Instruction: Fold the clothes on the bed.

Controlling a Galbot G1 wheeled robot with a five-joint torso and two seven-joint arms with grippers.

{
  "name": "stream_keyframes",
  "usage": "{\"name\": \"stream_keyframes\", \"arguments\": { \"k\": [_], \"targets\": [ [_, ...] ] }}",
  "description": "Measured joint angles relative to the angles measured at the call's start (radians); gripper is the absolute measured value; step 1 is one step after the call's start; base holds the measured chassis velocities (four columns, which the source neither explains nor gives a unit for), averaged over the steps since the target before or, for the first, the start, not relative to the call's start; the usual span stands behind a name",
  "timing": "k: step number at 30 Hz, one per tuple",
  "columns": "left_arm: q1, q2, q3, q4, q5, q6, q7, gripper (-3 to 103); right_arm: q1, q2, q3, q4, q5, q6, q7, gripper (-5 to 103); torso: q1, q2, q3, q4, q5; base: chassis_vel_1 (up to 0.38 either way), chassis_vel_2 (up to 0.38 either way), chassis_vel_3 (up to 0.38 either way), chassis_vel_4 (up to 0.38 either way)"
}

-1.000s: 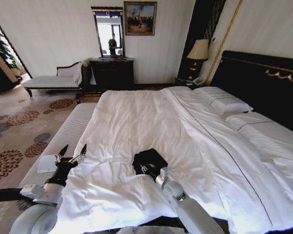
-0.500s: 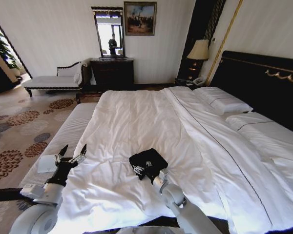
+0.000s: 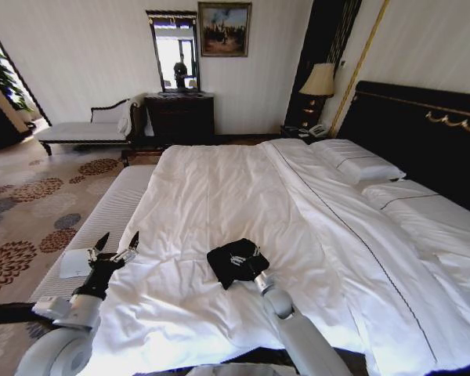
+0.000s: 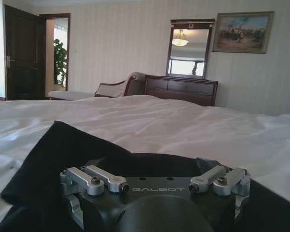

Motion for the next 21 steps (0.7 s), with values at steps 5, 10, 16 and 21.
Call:
{"name": "stream_keyframes", "arguments": {
  "k": [5,10,16,21],
  "targets": [
    [0.0,0.0,0.0,0.0,0.0,0.0,0.0,100,0.029,0.05,-0.04,-0.081,-0.034,0.02,0.0,100,0.0,0.0,0.0,0.0,-0.0001,0.0,0.0,0.0,0.0],
    [0.0,0.0,0.0,0.0,0.0,0.0,0.0,100,0.043,0.078,-0.064,-0.135,-0.056,0.03,0.02,100,0.0,0.0,0.0,0.0,-0.0002,0.0,0.0,0.0,0.0],
    [0.0,0.0,0.0,0.0,0.0,0.0,0.0,100,0.044,0.09,-0.102,-0.126,-0.051,0.028,0.048,100,0.0,0.0,0.0,0.0,-0.0001,0.0,0.0,0.0,0.0],
    [0.0,0.0,0.0,0.0,0.0,0.0,0.0,100,0.013,0.051,-0.096,-0.024,0.032,0.005,0.062,100,0.0,0.0,0.0,0.0001,0.0002,0.0,0.0,0.0,0.0]
  ]
}}
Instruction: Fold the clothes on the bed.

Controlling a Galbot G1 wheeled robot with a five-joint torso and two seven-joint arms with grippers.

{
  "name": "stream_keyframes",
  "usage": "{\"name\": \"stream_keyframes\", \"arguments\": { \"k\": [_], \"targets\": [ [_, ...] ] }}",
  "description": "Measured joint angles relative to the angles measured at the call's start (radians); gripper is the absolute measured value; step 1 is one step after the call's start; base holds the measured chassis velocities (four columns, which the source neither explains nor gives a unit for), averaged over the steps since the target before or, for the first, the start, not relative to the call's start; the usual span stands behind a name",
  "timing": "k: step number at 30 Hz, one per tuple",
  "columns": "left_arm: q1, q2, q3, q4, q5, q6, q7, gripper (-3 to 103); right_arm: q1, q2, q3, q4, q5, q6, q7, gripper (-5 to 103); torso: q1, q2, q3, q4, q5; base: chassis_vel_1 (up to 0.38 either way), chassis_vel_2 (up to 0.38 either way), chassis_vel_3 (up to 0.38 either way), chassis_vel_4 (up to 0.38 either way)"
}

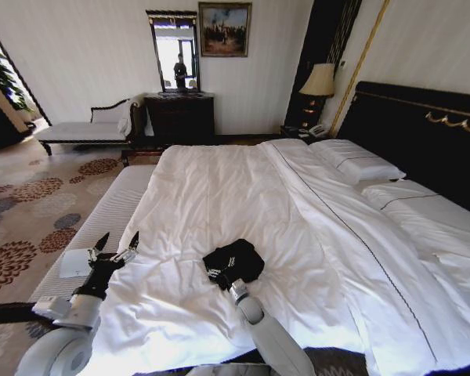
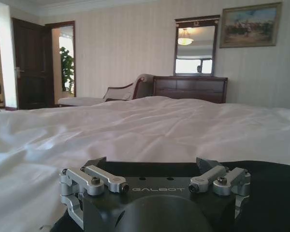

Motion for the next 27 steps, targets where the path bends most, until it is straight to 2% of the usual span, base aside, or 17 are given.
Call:
{"name": "stream_keyframes", "arguments": {
  "k": [2,6,10,11,13,16,17,21,24,27],
  "targets": [
    [0.0,0.0,0.0,0.0,0.0,0.0,0.0,100,-0.012,-0.042,0.034,0.053,0.062,-0.021,0.004,100,0.0,0.0,0.0,0.0,0.0,0.0,0.0,0.0,0.0],
    [0.0,0.0,0.0,0.0,0.0,0.0,0.0,100,-0.005,-0.087,0.083,0.044,0.105,-0.028,0.004,100,0.0,0.0,0.0,-0.0001,0.0,0.0,0.0,0.0,0.0],
    [0.0,0.0,0.0,0.0,0.0,0.0,0.0,100,0.02,-0.147,0.117,-0.021,0.293,-0.072,-0.013,100,0.0,0.0,0.0,0.0,0.0002,0.0,0.0,0.0,0.0],
    [0.0,0.0,0.0,0.0,0.0,0.0,0.0,100,0.02,-0.147,0.117,-0.021,0.293,-0.072,-0.013,100,0.0,0.0,0.0,0.0,0.0002,0.0,0.0,0.0,0.0],
    [0.0,0.0,0.0,0.0,0.0,0.0,0.0,100,0.023,-0.19,0.135,-0.058,0.377,-0.087,-0.024,100,0.0,0.0,0.0,0.0001,0.0003,0.0,0.0,0.0,0.0],
    [0.0,0.0,0.0,0.0,0.0,0.0,0.0,100,0.015,-0.22,0.153,-0.062,0.391,-0.087,-0.027,100,0.0,0.0,0.0,0.0004,0.0005,0.0,0.0,0.0,0.0],
    [0.0,0.0,0.0,0.0,0.0,0.0,0.0,100,-0.015,-0.257,0.188,-0.032,0.391,-0.086,-0.022,100,0.0,0.0,0.0,0.0001,0.0003,0.0,0.0,0.0,0.0],
    [0.0,0.0,0.0,0.0,0.0,0.0,0.0,100,-0.074,-0.294,0.241,0.044,0.391,-0.085,0.01,100,0.0,0.0,0.0,-0.0001,0.0,0.0,0.0,0.0,0.0],
    [0.0,0.0,0.0,0.0,0.0,0.0,0.0,100,-0.205,-0.343,0.341,0.175,0.4,-0.084,0.036,100,0.0,0.0,0.0,-0.0004,-0.0002,0.0,0.0,0.0,0.0],
    [0.0,0.0,0.0,0.0,0.0,0.0,0.0,100,-0.282,-0.359,0.405,0.257,0.412,-0.081,0.04,100,0.0,0.0,0.0,-0.0005,-0.0002,0.0,0.0,0.0,0.0]
  ]
}}
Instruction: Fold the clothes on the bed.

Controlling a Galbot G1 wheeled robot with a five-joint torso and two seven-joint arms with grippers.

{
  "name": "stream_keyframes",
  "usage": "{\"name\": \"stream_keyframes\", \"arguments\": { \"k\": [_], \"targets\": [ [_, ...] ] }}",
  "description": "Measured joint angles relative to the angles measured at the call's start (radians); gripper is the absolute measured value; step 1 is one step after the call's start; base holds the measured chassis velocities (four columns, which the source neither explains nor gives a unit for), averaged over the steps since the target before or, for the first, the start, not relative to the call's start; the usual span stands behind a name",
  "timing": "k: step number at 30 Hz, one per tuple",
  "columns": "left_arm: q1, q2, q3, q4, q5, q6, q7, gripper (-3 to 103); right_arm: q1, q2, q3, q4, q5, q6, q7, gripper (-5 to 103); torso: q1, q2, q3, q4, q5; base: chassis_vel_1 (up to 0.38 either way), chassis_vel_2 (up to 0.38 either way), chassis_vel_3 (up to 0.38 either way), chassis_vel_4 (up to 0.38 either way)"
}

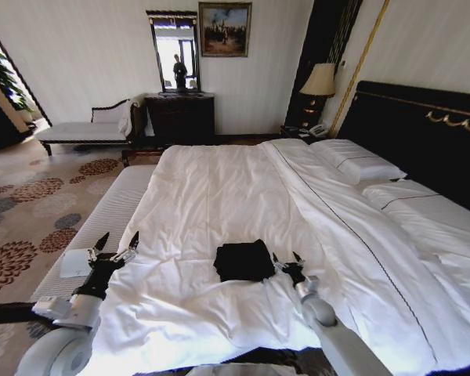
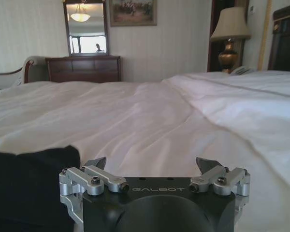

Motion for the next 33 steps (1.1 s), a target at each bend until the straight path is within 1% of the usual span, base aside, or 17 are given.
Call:
{"name": "stream_keyframes", "arguments": {
  "k": [1,2,3,4,6,7,9,10,12,14,16,18,19,22,26,29,33],
  "targets": [
    [0.0,0.0,0.0,0.0,0.0,0.0,0.0,100,-0.043,-0.001,0.037,0.048,0.008,0.003,0.001,100,0.0,0.0,0.0,0.0002,0.0003,0.0,0.0,0.0,0.0],
    [0.0,0.0,0.0,0.0,0.0,0.0,0.0,100,-0.043,-0.001,0.037,0.048,0.008,0.003,0.001,100,0.0,0.0,0.0,0.0002,0.0003,0.0,0.0,0.0,0.0],
    [0.0,0.0,0.0,0.0,0.0,0.0,0.0,100,-0.092,-0.001,0.084,0.098,0.018,0.01,-0.002,100,0.0,0.0,0.0,0.0003,0.0002,0.0,0.0,0.0,0.0],
    [0.0,0.0,0.0,0.0,0.0,0.0,0.0,100,-0.113,0.001,0.103,0.117,0.022,0.013,-0.008,100,0.0,0.0,0.0,0.0004,0.0,0.0,0.0,0.0,0.0],
    [0.0,0.0,0.0,0.0,0.0,0.0,0.0,100,-0.219,0.02,0.184,0.194,0.025,0.036,-0.043,100,0.0,0.0,0.0,0.0003,0.0003,0.0,0.0,0.0,0.0],
    [0.0,0.0,0.0,0.0,0.0,0.0,0.0,100,-0.219,0.02,0.184,0.194,0.025,0.036,-0.043,100,0.0,0.0,0.0,0.0003,0.0003,0.0,0.0,0.0,0.0],
    [0.0,0.0,0.0,0.0,0.0,0.0,0.0,100,-0.298,0.049,0.24,0.238,0.01,0.056,-0.065,100,0.0,0.0,0.0,0.0002,-0.0002,0.0,0.0,0.0,0.0],
    [0.0,0.0,0.0,0.0,0.0,0.0,0.0,100,-0.334,0.071,0.269,0.256,-0.003,0.069,-0.075,100,0.0,0.0,0.0,0.0,0.0003,0.0,0.0,0.0,0.0],
    [0.0,0.0,0.0,0.0,0.0,0.0,0.0,100,-0.351,0.083,0.283,0.265,-0.008,0.075,-0.078,100,0.0,0.0,0.0,0.0,0.0003,0.0,0.0,0.0,0.0],
    [0.0,0.0,0.0,0.0,0.0,0.0,0.0,100,-0.386,0.117,0.318,0.291,-0.008,0.085,-0.081,100,0.0,0.0,0.0,0.0001,-0.0001,0.0,0.0,0.0,0.0],
    [0.0,0.0,0.0,0.0,0.0,0.0,0.0,100,-0.404,0.137,0.338,0.31,-0.008,0.095,-0.095,100,0.0,0.0,0.0,0.0002,0.0,0.0,0.0,0.0,0.0],
    [0.0,0.0,0.0,0.0,0.0,0.0,0.0,100,-0.408,0.142,0.343,0.314,-0.01,0.1,-0.1,100,0.0,0.0,0.0,0.0003,0.0,0.0,0.0,0.0,0.0],
    [0.0,0.0,0.0,0.0,0.0,0.0,0.0,100,-0.423,0.164,0.364,0.331,-0.032,0.127,-0.131,100,0.0,0.0,0.0,0.0003,-0.0001,0.0,0.0,0.0,0.0],
    [0.0,0.0,0.0,0.0,0.0,0.0,0.0,100,-0.437,0.192,0.384,0.342,-0.076,0.165,-0.174,100,0.0,0.0,0.0,0.0004,-0.0001,0.0,0.0,0.0,0.0],
    [0.0,0.0,0.0,0.0,0.0,0.0,0.0,100,-0.432,0.198,0.382,0.326,-0.091,0.177,-0.182,100,0.0,0.0,0.0,0.0003,-0.0001,0.0,0.0,0.0,0.0],
    [0.0,0.0,0.0,0.0,0.0,0.0,0.0,100,-0.411,0.191,0.372,0.307,-0.081,0.182,-0.198,100,0.0,0.0,0.0,0.0001,0.0002,0.0,0.0,0.0,0.0],
    [0.0,0.0,0.0,0.0,0.0,0.0,0.0,100,-0.351,0.156,0.363,0.282,-0.001,0.182,-0.319,100,0.0,0.0,0.0,0.0006,0.0,0.0,0.0,0.0,0.0]
  ]
}}
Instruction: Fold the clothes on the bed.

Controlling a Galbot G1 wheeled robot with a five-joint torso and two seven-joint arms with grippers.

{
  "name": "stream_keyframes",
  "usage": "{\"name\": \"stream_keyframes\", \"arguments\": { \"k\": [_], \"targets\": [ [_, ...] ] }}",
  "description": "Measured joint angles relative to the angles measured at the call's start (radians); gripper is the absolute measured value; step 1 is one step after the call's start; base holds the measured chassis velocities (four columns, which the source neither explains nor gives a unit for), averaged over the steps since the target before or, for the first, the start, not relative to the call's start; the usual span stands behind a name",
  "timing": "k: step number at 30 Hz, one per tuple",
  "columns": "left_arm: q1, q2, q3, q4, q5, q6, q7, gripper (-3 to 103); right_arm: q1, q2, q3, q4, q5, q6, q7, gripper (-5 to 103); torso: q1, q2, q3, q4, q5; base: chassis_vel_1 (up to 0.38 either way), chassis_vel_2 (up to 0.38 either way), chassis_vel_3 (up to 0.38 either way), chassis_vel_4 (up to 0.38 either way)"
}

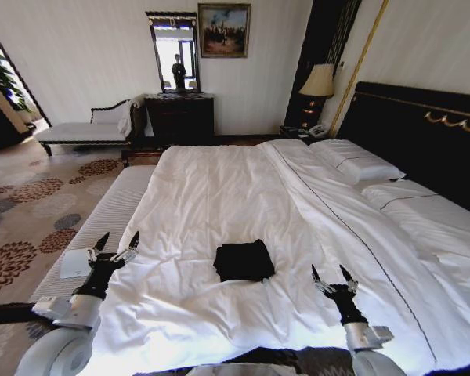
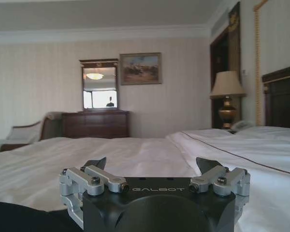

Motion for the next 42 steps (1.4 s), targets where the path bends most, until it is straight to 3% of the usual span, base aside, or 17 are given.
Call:
{"name": "stream_keyframes", "arguments": {
  "k": [4,13,42],
  "targets": [
    [0.0,0.0,0.0,0.0,0.0,0.0,0.0,100,0.03,-0.024,-0.002,-0.004,0.011,-0.011,-0.035,100,0.0,0.0,0.0,-0.0001,0.0001,0.0,0.0,0.0,0.0],
    [0.0,0.0,0.0,0.0,0.0,0.0,0.0,100,0.06,-0.074,0.022,0.016,-0.003,-0.053,-0.032,100,0.0,0.0,0.0,-0.0002,-0.0001,0.0,0.0,0.0,0.0],
    [0.0,0.0,0.0,0.0,0.0,0.0,0.0,100,0.058,-0.076,0.024,0.018,-0.005,-0.057,-0.025,100,0.0,0.0,0.0,-0.0002,0.0,0.0,0.0,0.0,0.0]
  ]
}}
